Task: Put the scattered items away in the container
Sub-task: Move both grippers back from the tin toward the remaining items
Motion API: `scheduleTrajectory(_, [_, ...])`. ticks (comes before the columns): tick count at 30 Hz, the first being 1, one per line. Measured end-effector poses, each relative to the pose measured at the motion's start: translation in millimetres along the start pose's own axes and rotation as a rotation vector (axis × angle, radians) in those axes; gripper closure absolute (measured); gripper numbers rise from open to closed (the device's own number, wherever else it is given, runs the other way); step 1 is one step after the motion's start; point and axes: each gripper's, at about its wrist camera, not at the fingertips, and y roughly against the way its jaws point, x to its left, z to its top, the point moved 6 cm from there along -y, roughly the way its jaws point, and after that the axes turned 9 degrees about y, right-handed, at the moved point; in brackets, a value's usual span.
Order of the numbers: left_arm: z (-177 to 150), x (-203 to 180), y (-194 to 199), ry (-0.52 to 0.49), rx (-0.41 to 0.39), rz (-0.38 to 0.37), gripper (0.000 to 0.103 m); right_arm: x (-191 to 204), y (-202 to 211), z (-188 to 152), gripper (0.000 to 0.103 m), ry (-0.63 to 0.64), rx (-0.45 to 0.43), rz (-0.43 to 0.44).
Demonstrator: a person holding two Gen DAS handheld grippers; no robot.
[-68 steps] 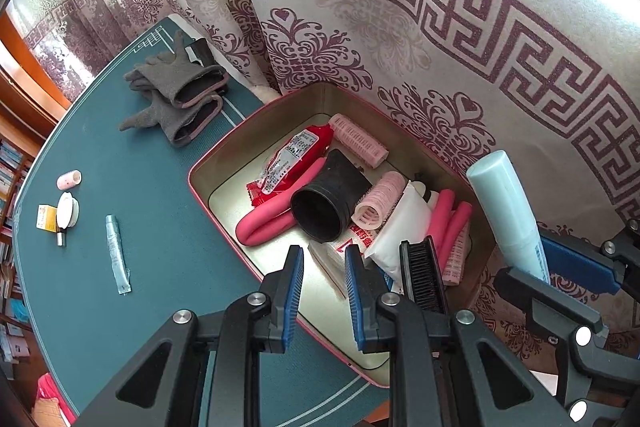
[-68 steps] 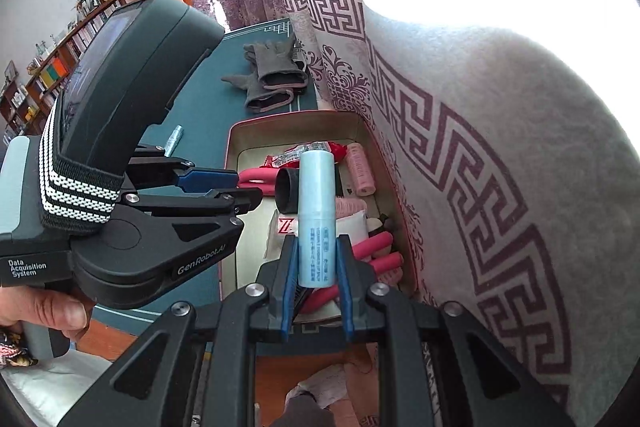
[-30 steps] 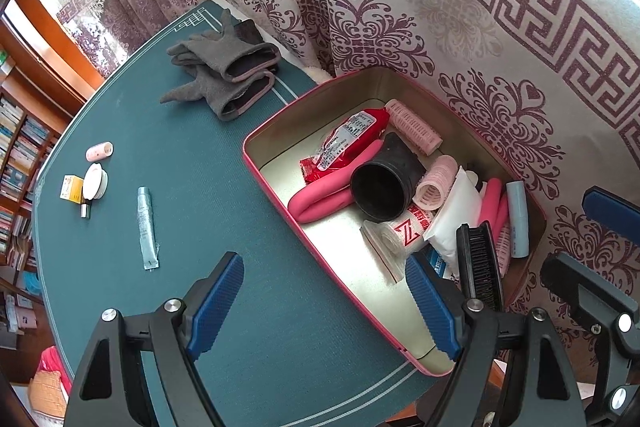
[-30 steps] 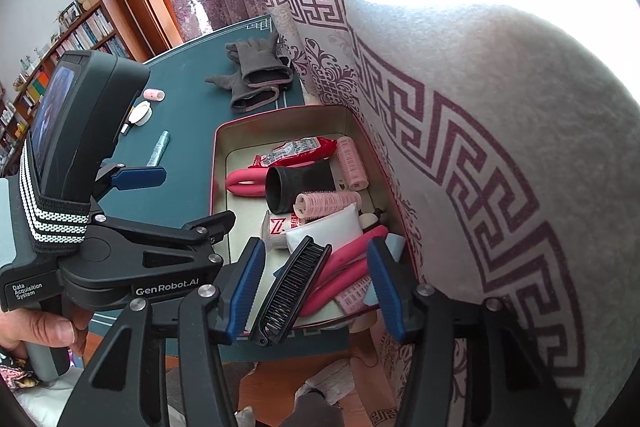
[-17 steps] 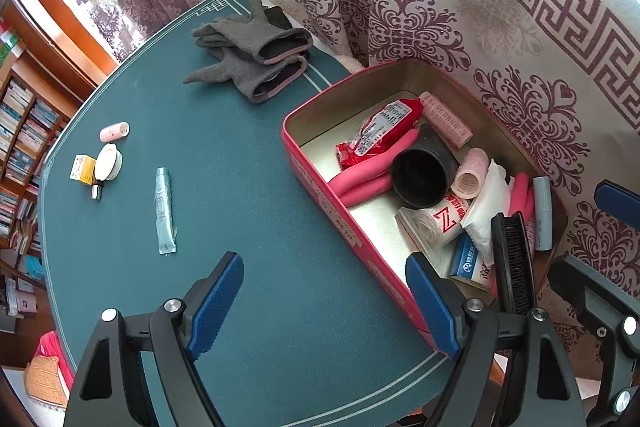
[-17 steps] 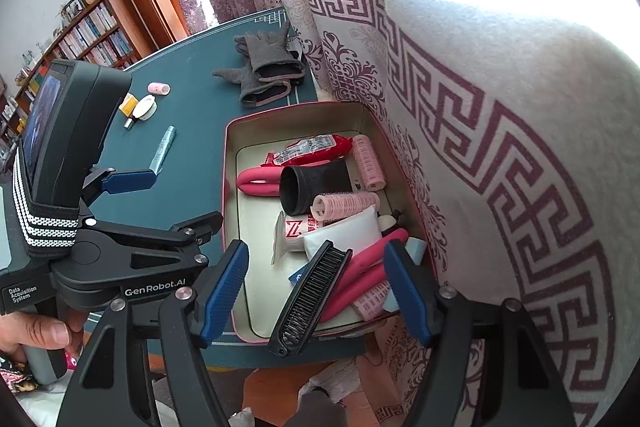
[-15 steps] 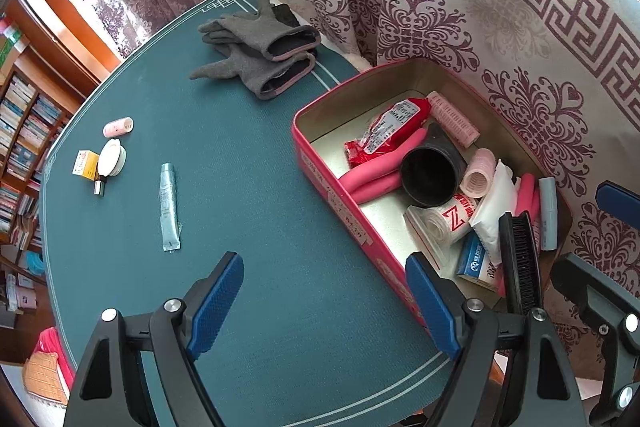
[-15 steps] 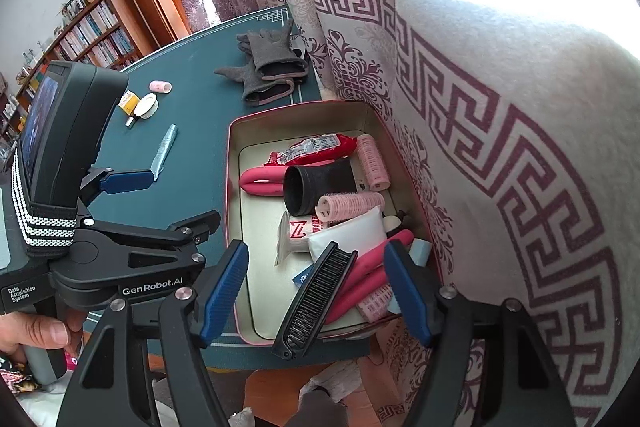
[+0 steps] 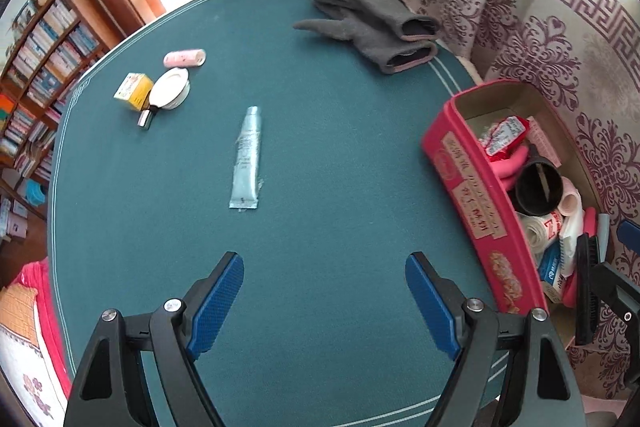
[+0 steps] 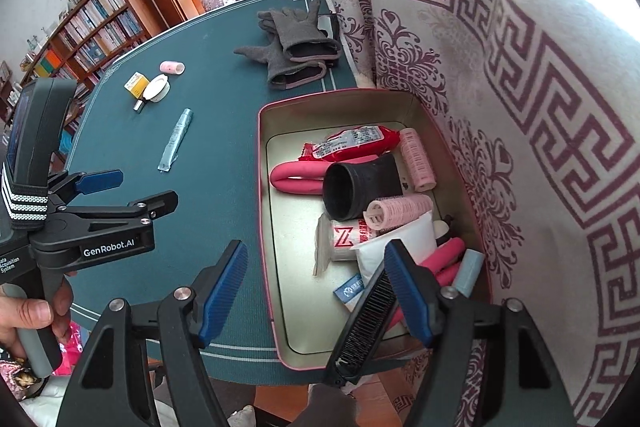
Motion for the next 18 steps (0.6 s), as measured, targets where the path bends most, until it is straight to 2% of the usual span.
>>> scheduleTrajectory(8, [6.8,105.3,-21.7,0.251,0.039,0.009,0.018,48.1,-34.8,25.6,0.028,0.068,0.054,0.055])
scheduleTrajectory(18, [25.4,190.3,-46.3,0.354,0.067,0.026,0.018,110.8,-86.8,68.2,0.028,0.133,0.134,0.121])
